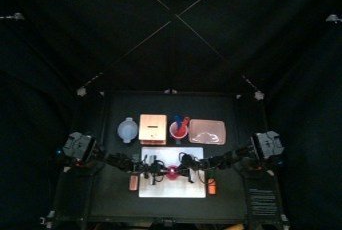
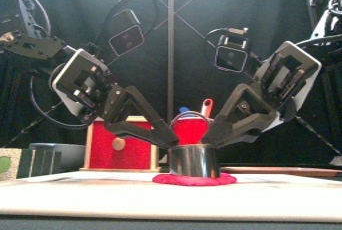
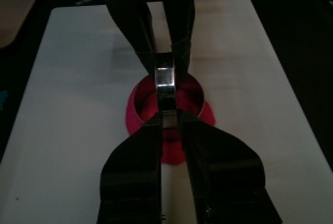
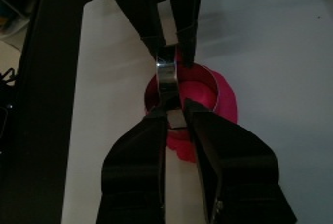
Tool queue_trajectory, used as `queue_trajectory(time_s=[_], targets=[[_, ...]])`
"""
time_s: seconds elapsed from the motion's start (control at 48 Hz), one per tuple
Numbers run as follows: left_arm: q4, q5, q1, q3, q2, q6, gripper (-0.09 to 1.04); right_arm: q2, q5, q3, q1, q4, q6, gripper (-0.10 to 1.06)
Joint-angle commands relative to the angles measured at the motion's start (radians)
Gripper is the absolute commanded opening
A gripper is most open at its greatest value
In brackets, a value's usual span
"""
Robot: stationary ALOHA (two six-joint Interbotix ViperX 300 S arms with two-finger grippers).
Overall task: Get the cutter from the drawer then cut the dough then place the extra dough in the bowl
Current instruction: Cut the dough
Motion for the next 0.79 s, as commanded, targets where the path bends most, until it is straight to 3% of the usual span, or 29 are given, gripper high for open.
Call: queue_trajectory(time_s=[0.021, 0.792], targets=[[0.009, 0.031, -0.011, 0.003, 0.002, 0.003, 0.47, 0.031, 0.077, 0.02, 0.005, 0.005, 0.015, 0.45], [0.081, 0.183, -0.005, -0.041, 0.014, 0.005, 0.47, 0.02, 0.21, 0.003, 0.003, -0.012, 0.012, 0.45]])
